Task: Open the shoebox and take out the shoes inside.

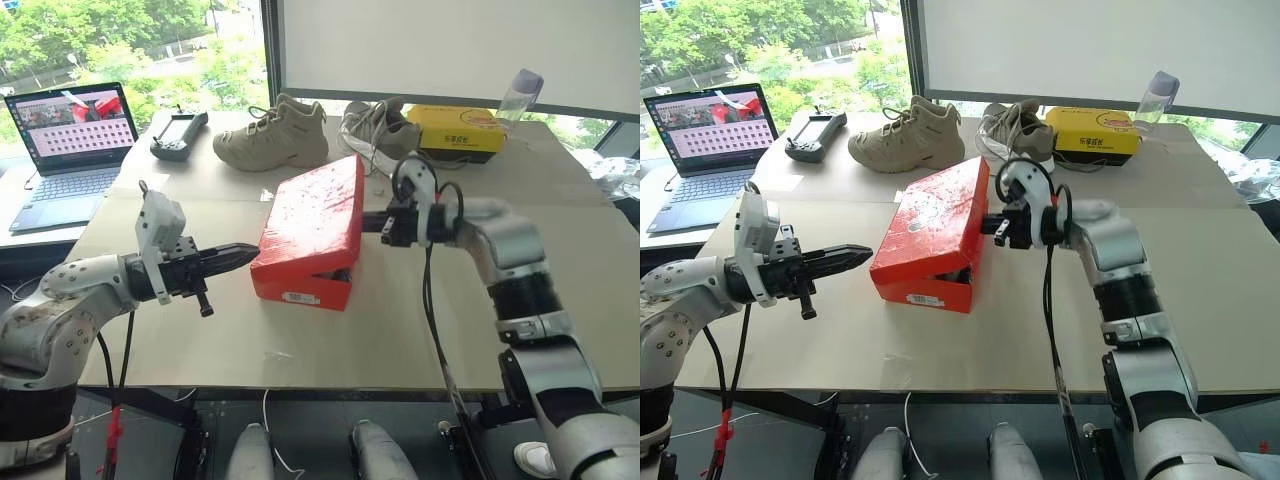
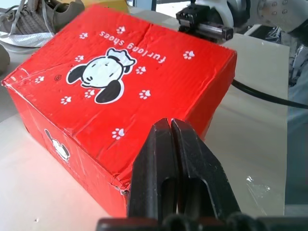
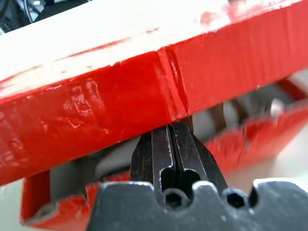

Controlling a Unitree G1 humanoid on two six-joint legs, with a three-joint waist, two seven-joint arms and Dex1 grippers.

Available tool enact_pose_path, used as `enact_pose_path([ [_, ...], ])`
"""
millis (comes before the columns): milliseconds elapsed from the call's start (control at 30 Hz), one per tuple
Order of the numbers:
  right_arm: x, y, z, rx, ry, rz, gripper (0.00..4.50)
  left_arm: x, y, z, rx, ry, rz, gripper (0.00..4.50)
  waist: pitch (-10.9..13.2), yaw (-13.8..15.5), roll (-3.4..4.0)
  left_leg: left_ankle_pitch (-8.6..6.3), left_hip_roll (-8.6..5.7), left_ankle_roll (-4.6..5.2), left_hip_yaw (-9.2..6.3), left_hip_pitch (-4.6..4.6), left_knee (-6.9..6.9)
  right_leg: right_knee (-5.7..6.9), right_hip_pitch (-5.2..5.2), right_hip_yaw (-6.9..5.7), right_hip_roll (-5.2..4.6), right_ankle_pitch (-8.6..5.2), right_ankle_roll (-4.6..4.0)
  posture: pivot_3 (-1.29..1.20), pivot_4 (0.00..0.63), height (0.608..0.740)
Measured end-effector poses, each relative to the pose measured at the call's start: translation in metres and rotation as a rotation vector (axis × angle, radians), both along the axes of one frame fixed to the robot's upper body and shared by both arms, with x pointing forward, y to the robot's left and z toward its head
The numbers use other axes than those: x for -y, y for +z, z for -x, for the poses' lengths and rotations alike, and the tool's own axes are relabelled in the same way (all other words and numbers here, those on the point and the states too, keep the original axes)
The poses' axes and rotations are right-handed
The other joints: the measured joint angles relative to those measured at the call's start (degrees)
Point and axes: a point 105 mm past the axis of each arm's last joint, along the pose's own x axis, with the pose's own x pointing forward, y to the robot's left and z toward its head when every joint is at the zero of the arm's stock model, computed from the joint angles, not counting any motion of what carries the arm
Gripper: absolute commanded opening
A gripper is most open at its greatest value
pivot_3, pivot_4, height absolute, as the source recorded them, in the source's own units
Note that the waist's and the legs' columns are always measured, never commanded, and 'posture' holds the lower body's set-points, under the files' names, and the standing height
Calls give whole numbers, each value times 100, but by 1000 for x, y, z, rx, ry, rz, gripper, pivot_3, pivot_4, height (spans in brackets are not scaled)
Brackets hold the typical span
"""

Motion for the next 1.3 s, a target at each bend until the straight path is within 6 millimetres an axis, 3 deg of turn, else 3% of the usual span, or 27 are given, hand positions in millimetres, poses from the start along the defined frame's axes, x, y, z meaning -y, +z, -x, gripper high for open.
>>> enact_pose_path([
  [167, -45, 60, 8, 215, 117, 67, 0, -8, 23, 6, 59, 28, 41, 99, 2, -12, 3, 0, 1, 0, -1, 0, -5, 1, -3, -3, 0, -1, -2, 0, 150, 685],
  [267, -92, 80, 10, 302, 161, 96, 0, -13, 59, 14, 150, 18, 102, 99, 5, -57, 0, 0, 2, 0, -2, -3, -6, 4, -8, -5, 1, -1, -3, 0, 150, 685],
  [367, -134, 92, 23, 357, 224, 67, 0, -17, 88, 24, 238, 10, 122, 99, 5, -86, 0, -1, 2, -1, -1, -3, -10, 1, -4, -5, 0, -2, -2, 0, 150, 685],
  [500, -167, 76, 31, 335, 292, 62, 0, -21, 84, 26, 214, 19, 115, 99, 9, -53, -7, -1, 2, -1, -4, -7, -10, 2, -5, -13, -1, -3, -5, 0, 150, 685],
  [667, -156, 56, 10, 283, 213, 101, 0, -25, 83, 26, 209, 35, 107, 99, 17, 38, -38, -1, 3, -2, -6, -10, 0, 2, -5, -16, -1, -2, -8, 0, 150, 685],
  [800, -122, 39, -11, 244, 124, 139, 0, -37, 74, 23, 176, 73, 88, 99, 16, 59, -40, -1, 4, -2, -6, -10, -7, 1, -7, -17, -1, -4, -12, 0, 150, 685],
  [867, -105, 25, -19, 213, 83, 165, 0, -42, 62, 19, 146, 96, 60, 99, 16, 47, -40, -1, 4, -2, -5, -10, -12, 2, -11, -16, 0, -5, -14, 0, 150, 685],
  [1033, -78, -14, -24, 119, 45, 245, 0, -52, 5, 2, 17, 121, -108, 99, 19, 13, -36, 0, 6, -1, -2, -18, -18, 19, -39, -12, 2, -8, -22, 0, 150, 685],
  [1167, -68, -30, -23, 85, 31, 299, 0, -57, -13, -8, 2, 129, -160, 99, 18, 24, -36, 1, 7, -1, 0, -58, -11, 38, -87, -10, 3, -8, -23, 0, 150, 685],
  [1300, -59, -34, -25, 70, 2, 328, 1032, -52, -9, -14, 32, 108, -141, 0, 18, 45, -36, 1, 7, -1, -1, -77, 1, 39, -93, -11, 3, -7, -23, 0, 150, 685],
])
